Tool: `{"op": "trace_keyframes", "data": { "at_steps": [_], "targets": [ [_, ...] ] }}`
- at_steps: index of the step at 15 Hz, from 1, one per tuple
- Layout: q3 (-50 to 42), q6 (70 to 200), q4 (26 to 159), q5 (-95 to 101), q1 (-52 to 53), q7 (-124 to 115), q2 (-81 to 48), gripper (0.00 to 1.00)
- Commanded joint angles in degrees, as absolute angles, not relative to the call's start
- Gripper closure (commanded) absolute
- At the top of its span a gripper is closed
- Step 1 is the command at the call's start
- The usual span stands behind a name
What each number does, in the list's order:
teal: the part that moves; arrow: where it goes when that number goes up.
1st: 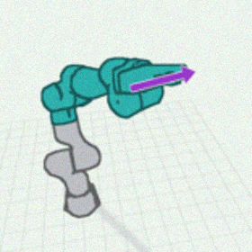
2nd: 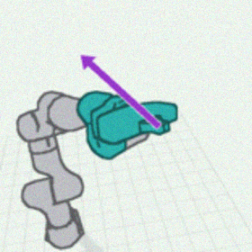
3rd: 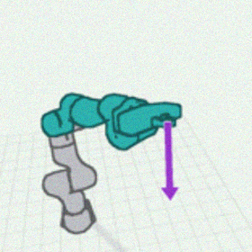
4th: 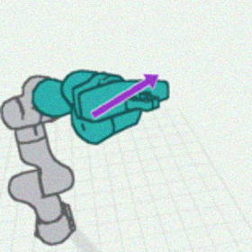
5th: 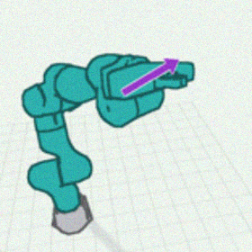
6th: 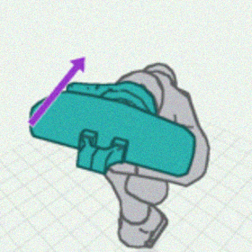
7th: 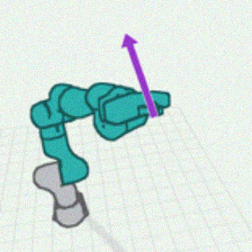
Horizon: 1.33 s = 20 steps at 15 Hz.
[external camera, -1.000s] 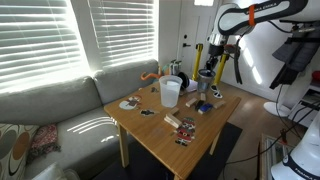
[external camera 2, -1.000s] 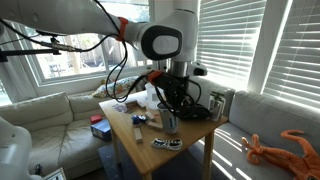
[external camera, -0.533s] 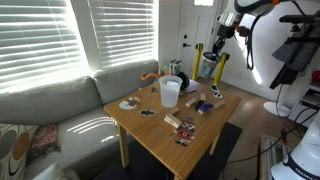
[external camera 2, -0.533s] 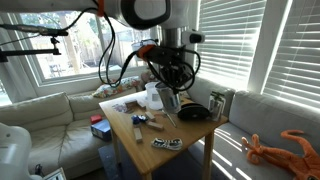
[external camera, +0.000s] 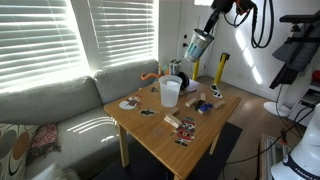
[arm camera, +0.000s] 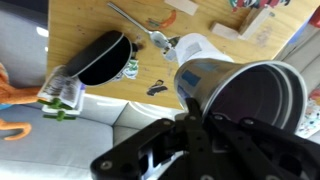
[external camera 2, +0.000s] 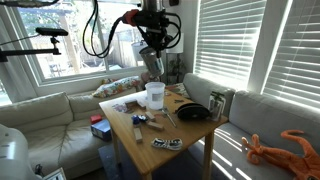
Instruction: Empty the plastic cup into the silver cup then stack the cups
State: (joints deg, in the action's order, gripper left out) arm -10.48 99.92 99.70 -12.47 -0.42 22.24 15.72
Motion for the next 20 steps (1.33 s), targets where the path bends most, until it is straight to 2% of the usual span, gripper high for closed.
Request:
{"op": "trace_keyframes", "data": {
  "at_steps": [1, 10, 20],
  "targets": [
    [-9.3, 95.1, 91.9, -16.5, 1.3, 24.1, 8.1, 0.99],
    [-5.1, 94.8, 85.5, -15.2, 0.1, 25.0, -3.3, 0.99],
    [-2.0, 92.6, 83.2, -12.6, -0.4, 25.0, -9.2, 0.99]
  ]
}}
